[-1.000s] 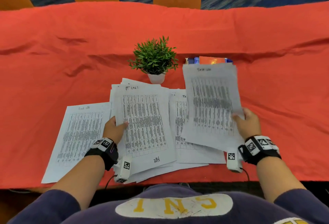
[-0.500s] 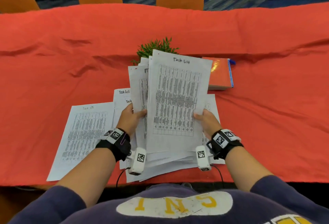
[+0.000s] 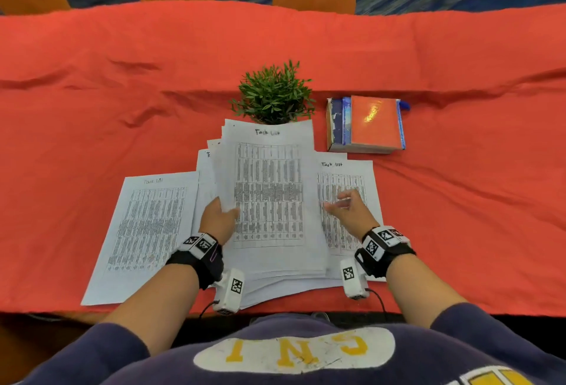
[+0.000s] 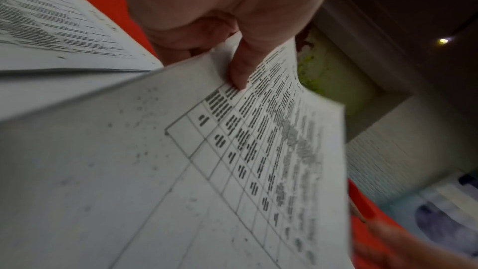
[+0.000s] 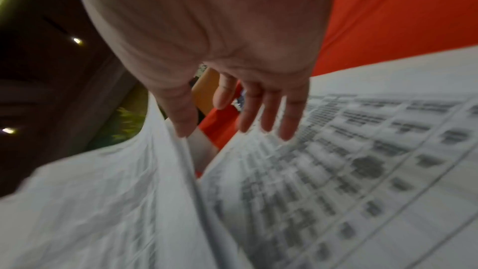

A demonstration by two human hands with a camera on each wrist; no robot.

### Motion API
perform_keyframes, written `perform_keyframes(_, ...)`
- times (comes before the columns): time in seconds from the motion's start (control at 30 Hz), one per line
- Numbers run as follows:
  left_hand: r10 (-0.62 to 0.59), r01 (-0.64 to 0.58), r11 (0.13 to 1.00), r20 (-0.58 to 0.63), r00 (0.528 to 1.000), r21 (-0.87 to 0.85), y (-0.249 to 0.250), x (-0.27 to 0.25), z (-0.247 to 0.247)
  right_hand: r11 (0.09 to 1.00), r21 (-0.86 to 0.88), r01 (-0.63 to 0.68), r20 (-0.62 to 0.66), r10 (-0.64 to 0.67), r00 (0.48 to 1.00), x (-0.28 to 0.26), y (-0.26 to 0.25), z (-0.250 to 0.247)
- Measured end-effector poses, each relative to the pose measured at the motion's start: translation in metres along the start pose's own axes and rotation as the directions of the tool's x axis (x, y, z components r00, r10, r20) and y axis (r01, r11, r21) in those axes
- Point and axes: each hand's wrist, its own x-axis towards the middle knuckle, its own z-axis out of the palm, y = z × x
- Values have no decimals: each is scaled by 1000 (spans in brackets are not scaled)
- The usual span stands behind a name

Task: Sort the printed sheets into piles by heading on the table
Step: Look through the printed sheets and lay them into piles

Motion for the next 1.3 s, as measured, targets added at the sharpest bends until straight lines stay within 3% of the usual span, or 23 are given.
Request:
perform_keyframes(0.1, -33, 33, 999, -67, 997, 0, -13, 3, -12, 916, -309, -255, -274, 172, 946, 12, 28, -18)
perform_keyframes(0.17, -64, 64, 998, -101, 993, -4, -21, 5, -20, 858, -336, -388, -391, 248, 886, 15, 43, -26)
perform_keyframes(0.23, -105, 105, 994, -118, 987, -8, -28, 6, -27, 821, -354, -447, -420, 288, 861, 17, 53, -30)
perform_keyframes(0.4, -162, 160, 987, -149, 975, -29, -37, 9, -34, 873, -307, -378, -474, 204, 857, 23, 62, -36)
perform_keyframes(0.5, -160, 159, 987, -149, 976, -20, -37, 10, -32, 900, -302, -315, -427, 168, 888, 25, 67, -42)
perform_keyframes(0.63, -157, 155, 988, -133, 979, -28, -36, 12, -28, 941, -223, -256, -454, 132, 881, 16, 63, -52)
perform_keyframes(0.73, -164, 161, 986, -129, 978, -32, -36, 14, -26, 954, -221, -201, -417, 94, 904, 16, 60, -54)
perform_keyframes(0.9, -164, 162, 986, -116, 980, -33, -33, 10, -23, 870, -372, -325, -370, 182, 911, 25, 66, -36)
perform_keyframes(1.03, -159, 157, 987, -100, 982, -29, -33, 9, -24, 840, -435, -325, -374, 160, 914, 26, 64, -28)
perform_keyframes(1.17, -165, 162, 986, -97, 981, -40, -35, 8, -28, 919, -313, -239, -475, 66, 878, 19, 64, -30)
perform_keyframes(1.3, -172, 168, 985, -104, 980, -44, -37, 7, -31, 975, -137, -176, -474, 92, 876, 8, 61, -44)
